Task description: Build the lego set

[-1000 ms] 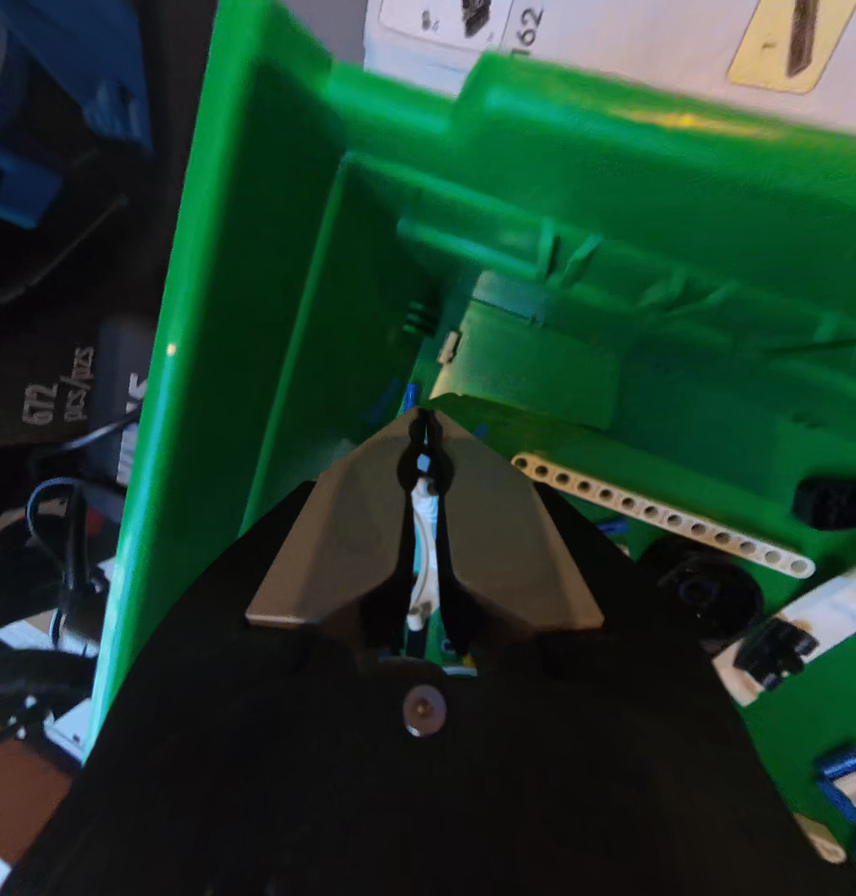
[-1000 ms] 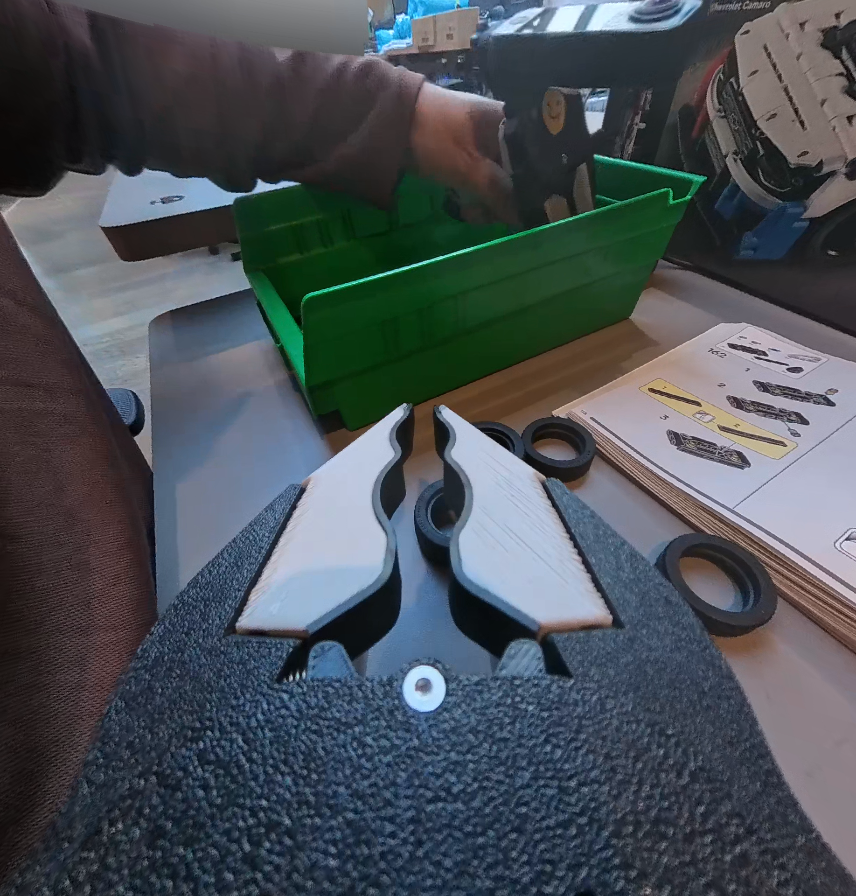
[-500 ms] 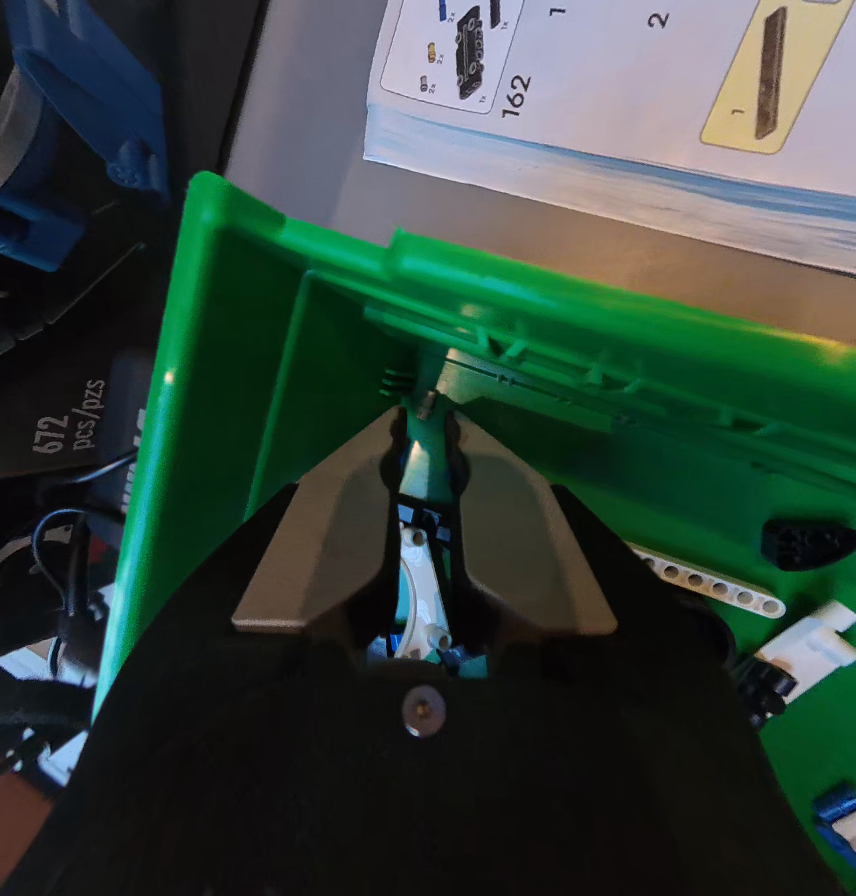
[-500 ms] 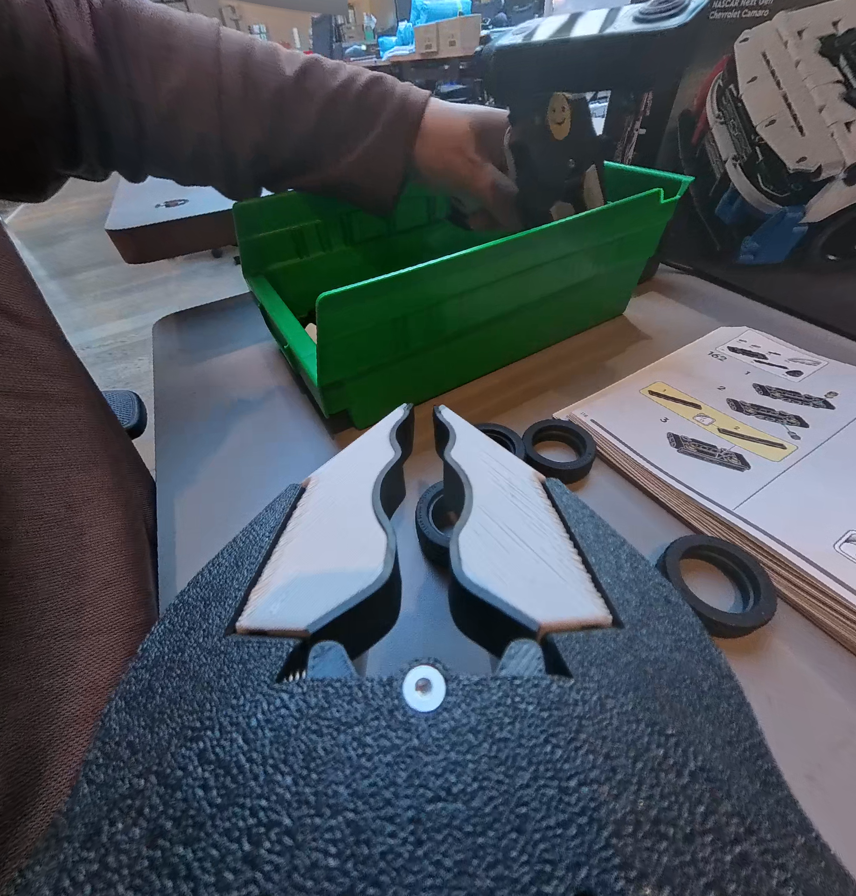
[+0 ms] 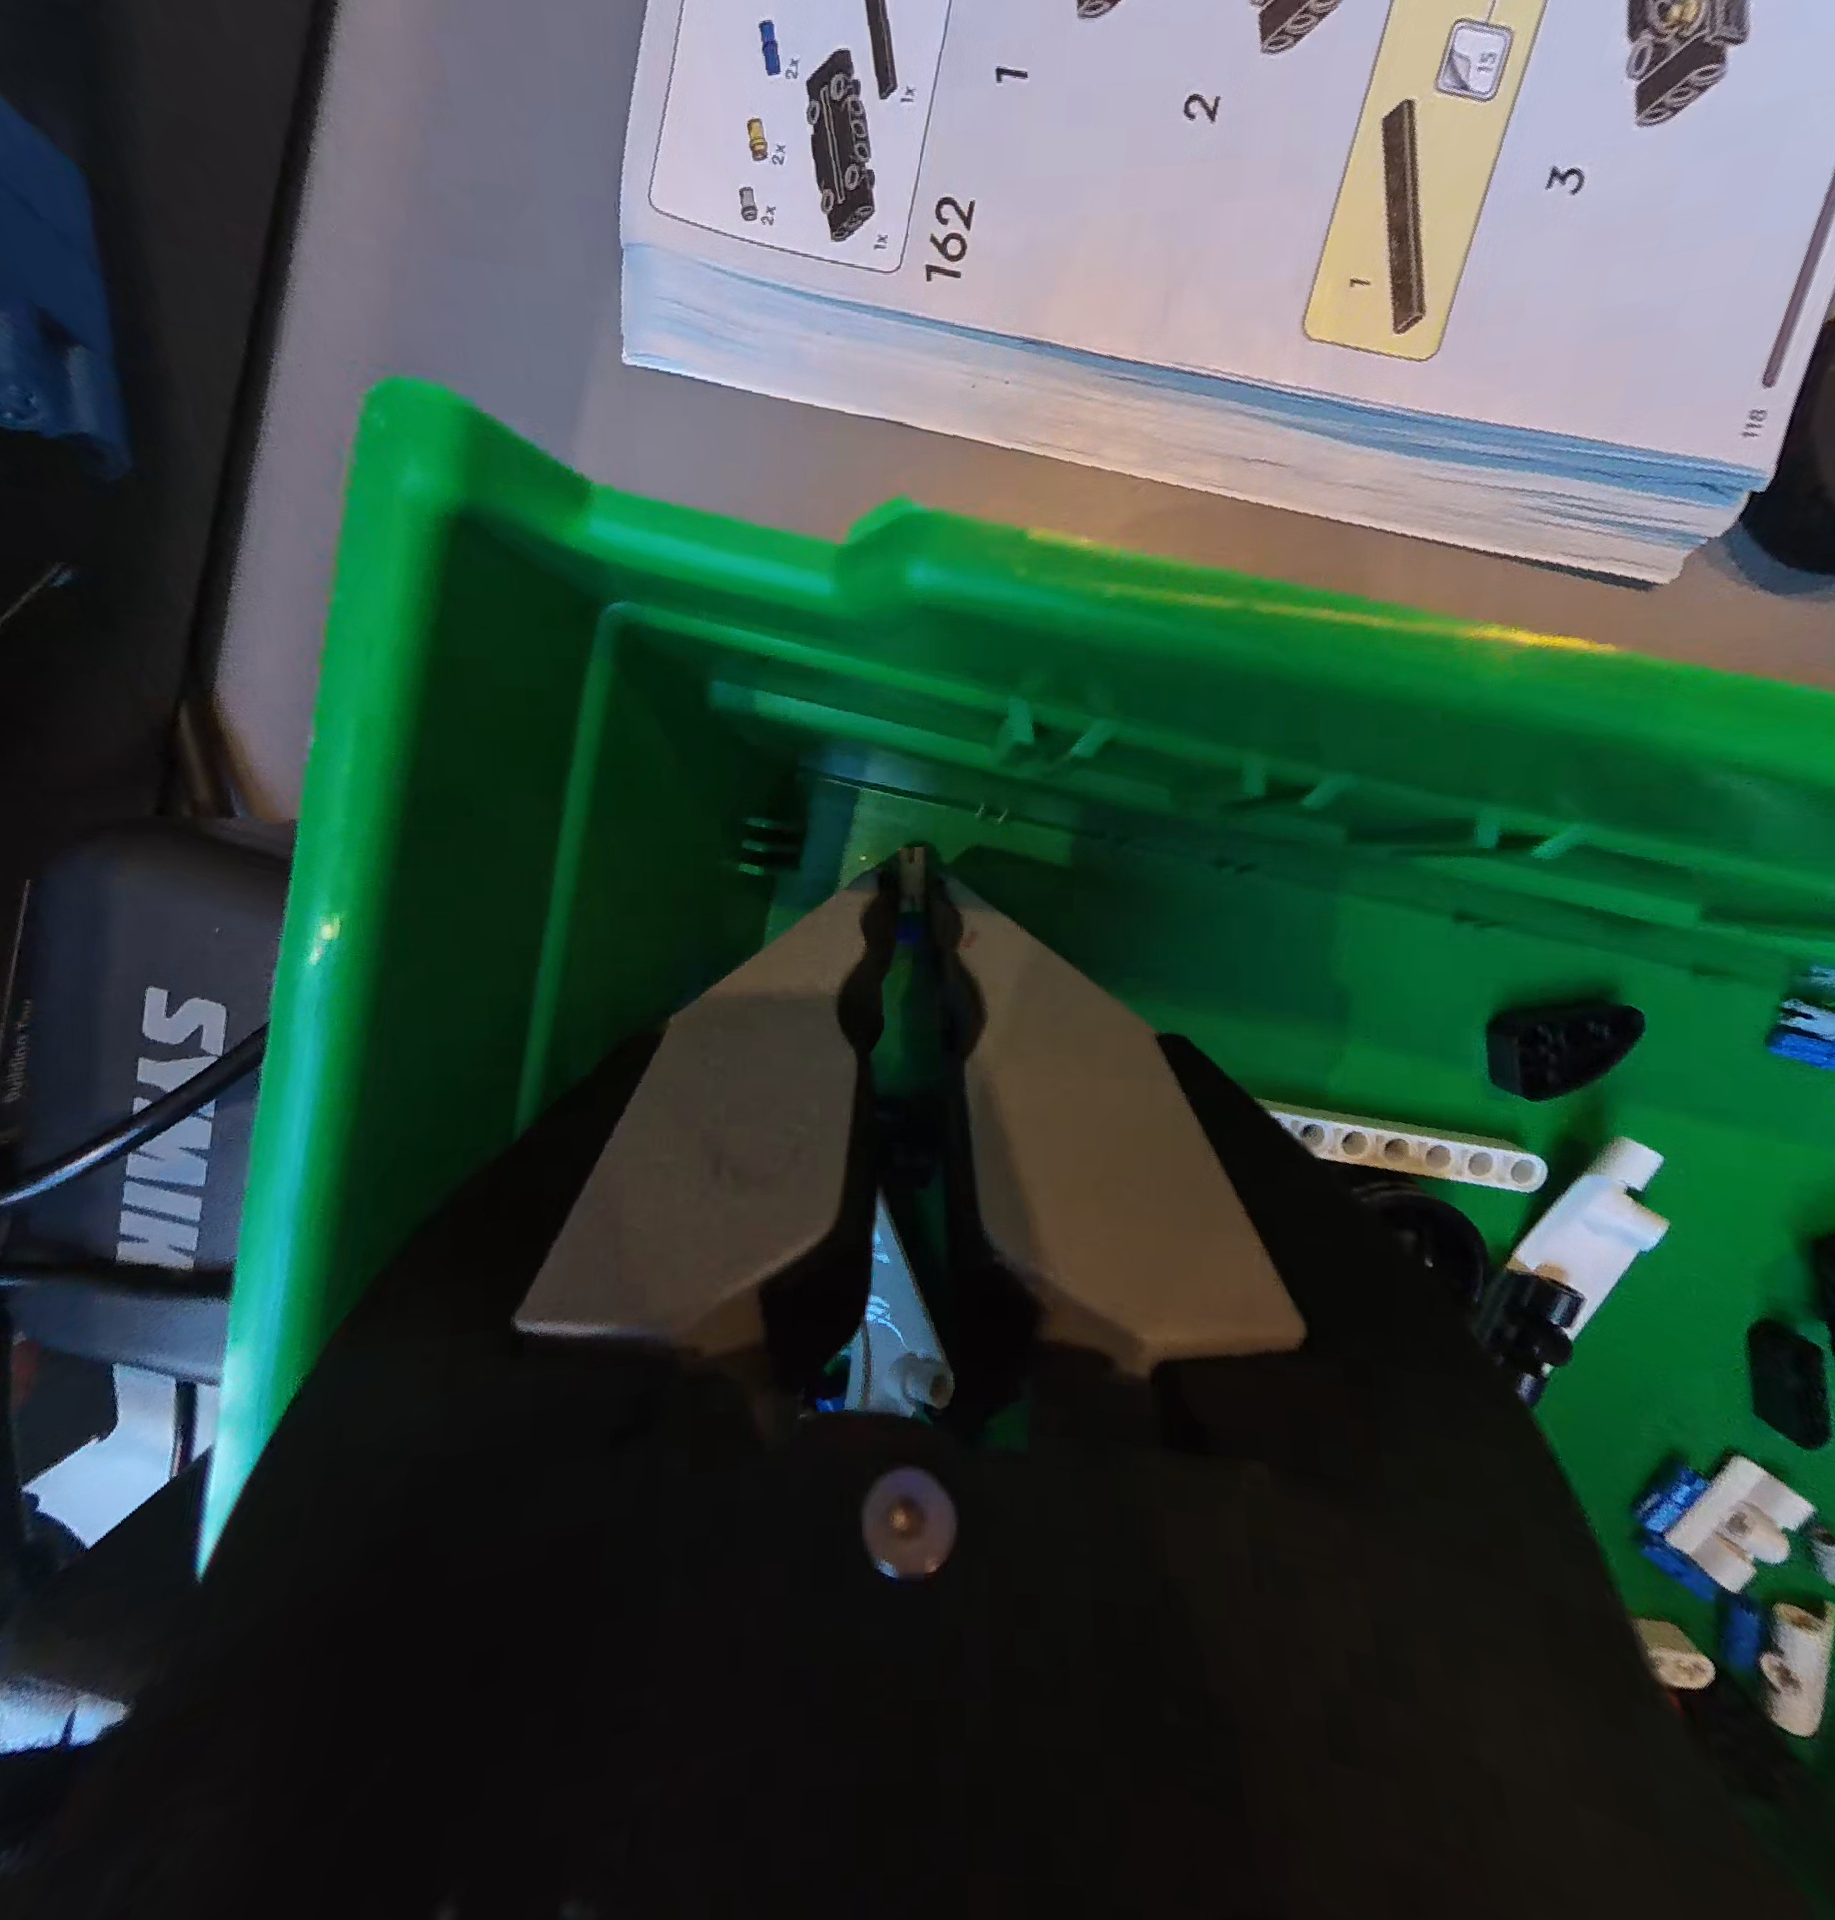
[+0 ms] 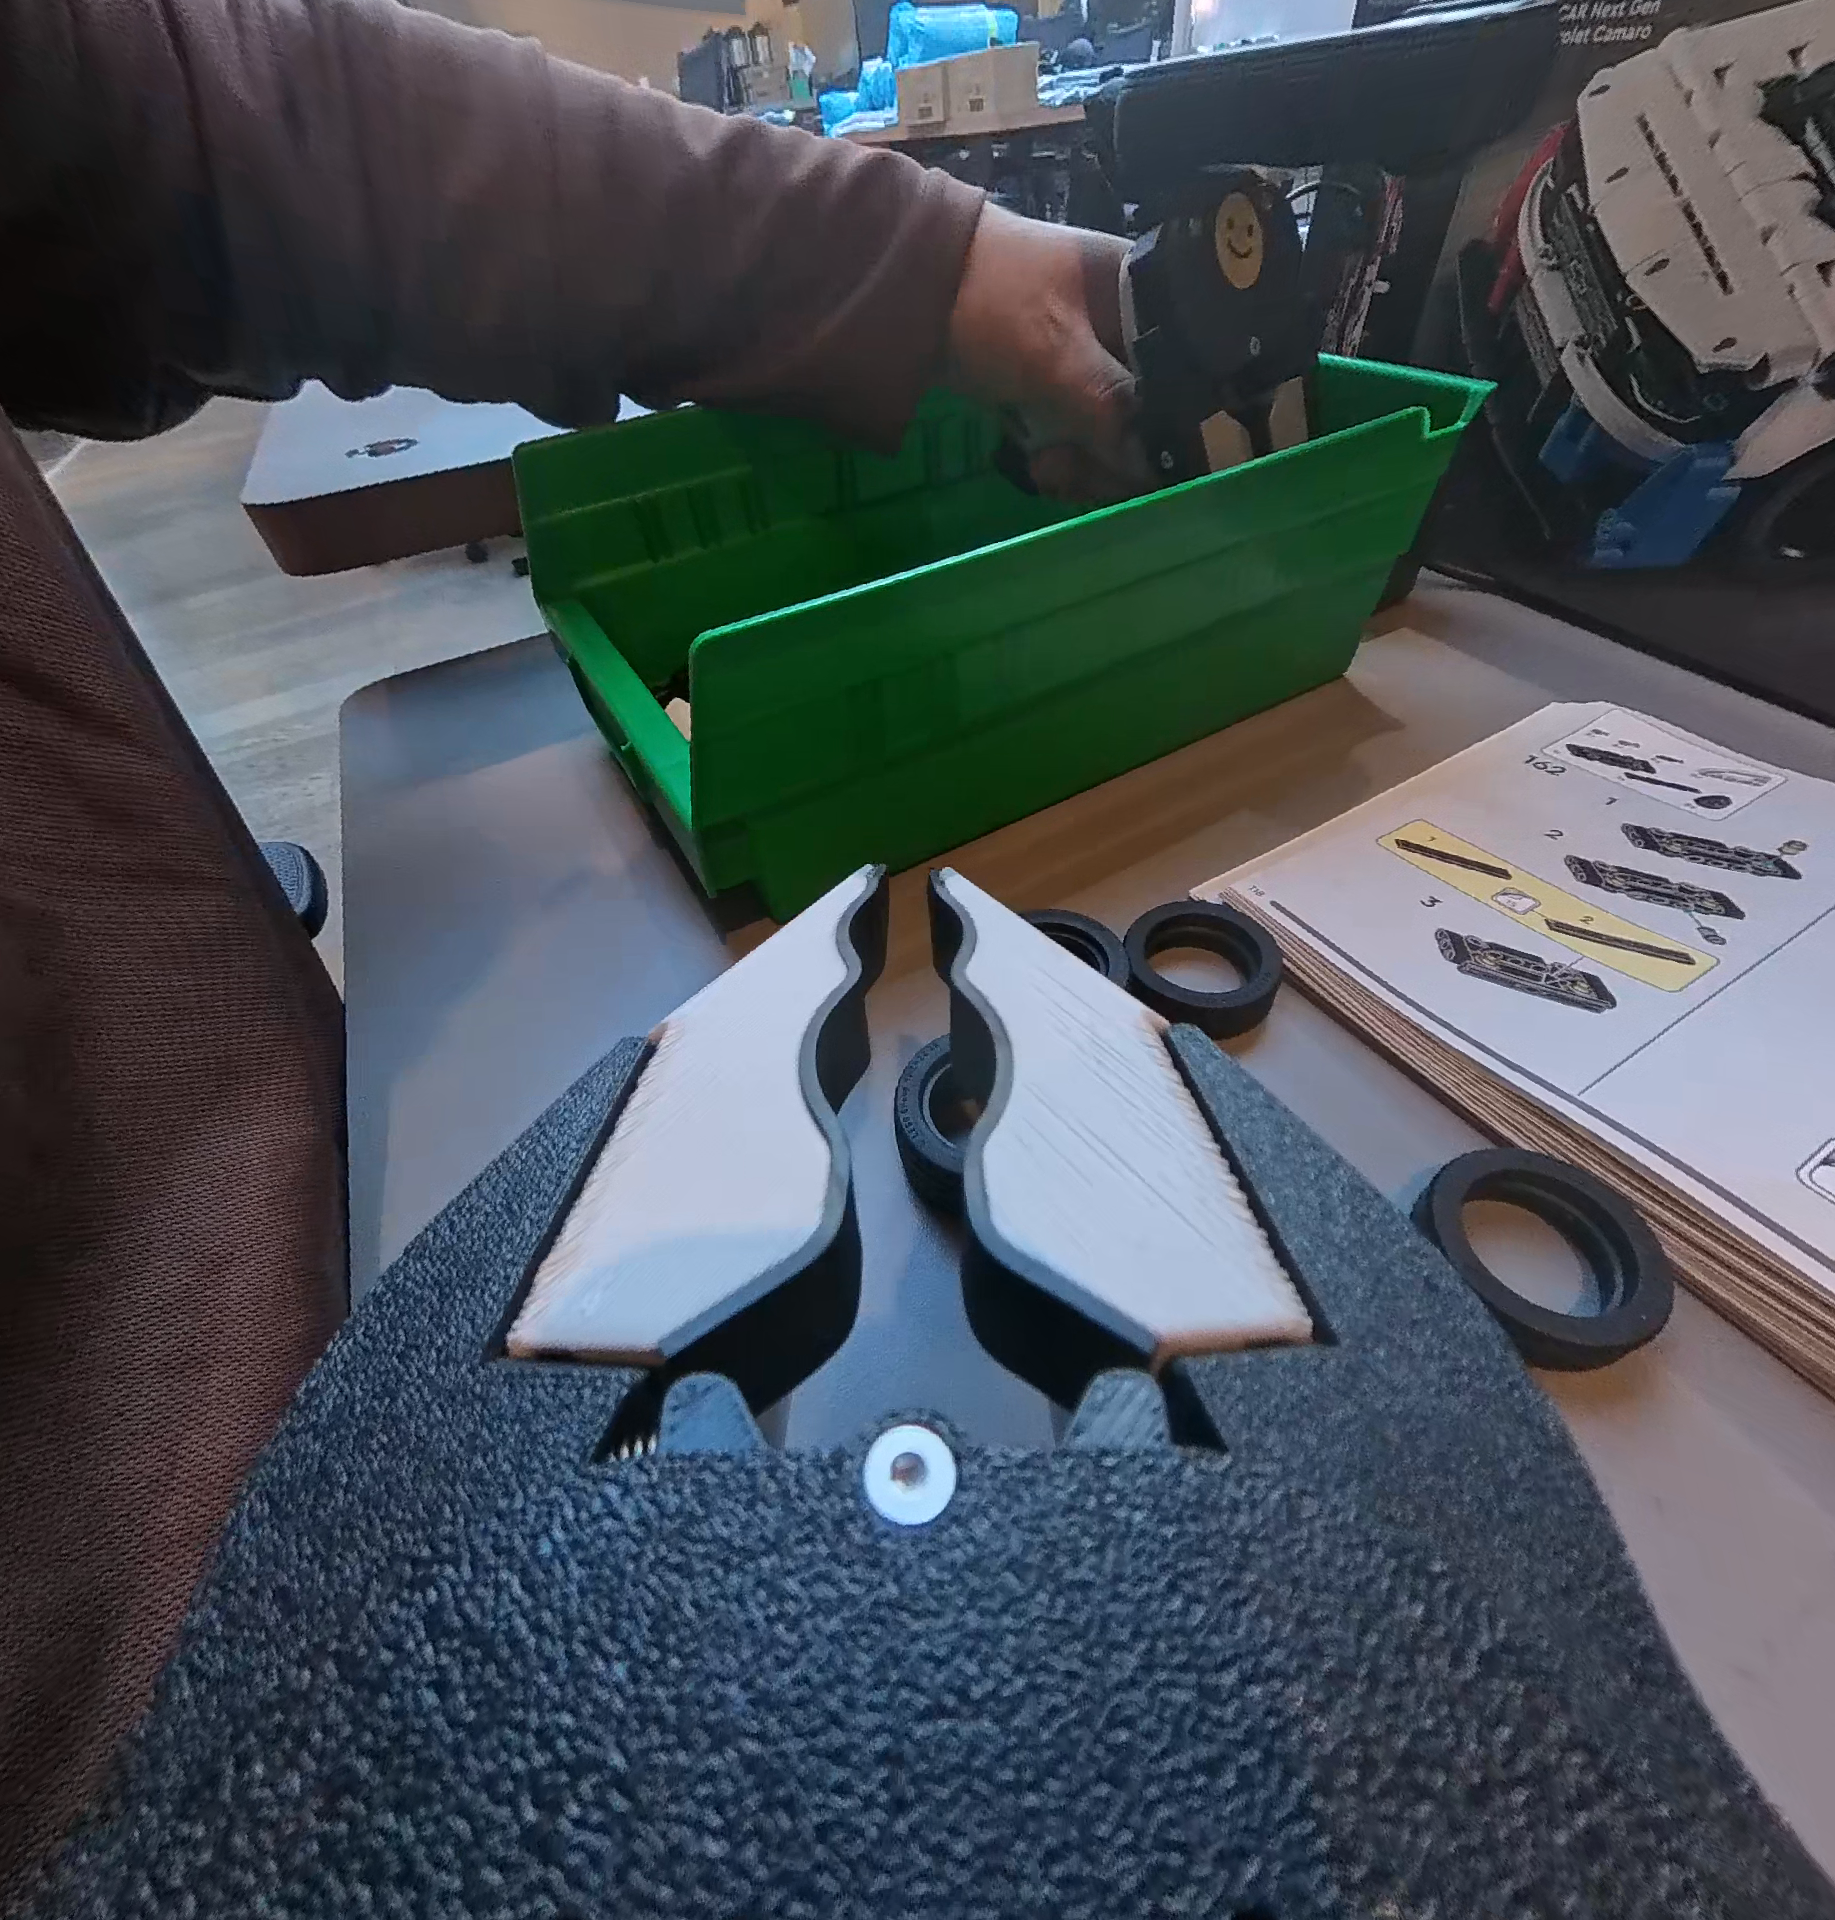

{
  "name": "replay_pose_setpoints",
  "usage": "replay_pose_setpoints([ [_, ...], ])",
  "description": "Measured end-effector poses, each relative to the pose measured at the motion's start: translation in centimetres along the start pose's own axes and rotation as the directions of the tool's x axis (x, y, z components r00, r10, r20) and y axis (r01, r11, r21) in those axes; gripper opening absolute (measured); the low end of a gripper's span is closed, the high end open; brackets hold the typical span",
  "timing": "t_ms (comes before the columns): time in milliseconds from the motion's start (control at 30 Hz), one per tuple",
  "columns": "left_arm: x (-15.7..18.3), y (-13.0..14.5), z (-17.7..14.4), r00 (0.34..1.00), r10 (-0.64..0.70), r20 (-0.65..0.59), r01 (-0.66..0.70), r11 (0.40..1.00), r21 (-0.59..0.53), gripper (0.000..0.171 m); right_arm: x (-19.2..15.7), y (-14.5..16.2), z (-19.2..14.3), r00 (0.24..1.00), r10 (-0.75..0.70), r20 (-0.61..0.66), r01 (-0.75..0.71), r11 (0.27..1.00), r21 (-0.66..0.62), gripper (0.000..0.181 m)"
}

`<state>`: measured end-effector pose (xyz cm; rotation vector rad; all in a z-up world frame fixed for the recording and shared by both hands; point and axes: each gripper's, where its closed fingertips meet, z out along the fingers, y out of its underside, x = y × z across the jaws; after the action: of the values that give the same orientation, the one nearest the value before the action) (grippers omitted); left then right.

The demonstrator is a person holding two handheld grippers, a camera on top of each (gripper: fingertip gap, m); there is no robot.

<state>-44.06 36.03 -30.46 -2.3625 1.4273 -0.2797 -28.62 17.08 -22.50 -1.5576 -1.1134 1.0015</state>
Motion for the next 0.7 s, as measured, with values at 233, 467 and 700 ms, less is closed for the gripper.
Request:
replay_pose_setpoints([
  [233, 0.6, 0.4, -0.4, 1.000, -0.010, -0.005, 0.009, 1.000, -0.024, 0.003, -0.1, 0.1, 0.0, 1.000, -0.008, -0.001, 0.008, 1.000, -0.004, 0.006],
  [467, 1.8, -0.1, -7.1, 0.964, 0.113, 0.240, -0.130, 0.990, 0.056, 0.003, -0.3, -0.2, -0.2, 1.000, -0.023, 0.000, 0.023, 1.000, 0.015, 0.006],
  [700, 13.1, -6.0, -15.6, 0.839, 0.199, 0.507, -0.379, 0.881, 0.282, 0.003, -0.1, -3.5, -1.1, 0.995, 0.086, 0.050, -0.089, 0.993, 0.079, 0.009],
])
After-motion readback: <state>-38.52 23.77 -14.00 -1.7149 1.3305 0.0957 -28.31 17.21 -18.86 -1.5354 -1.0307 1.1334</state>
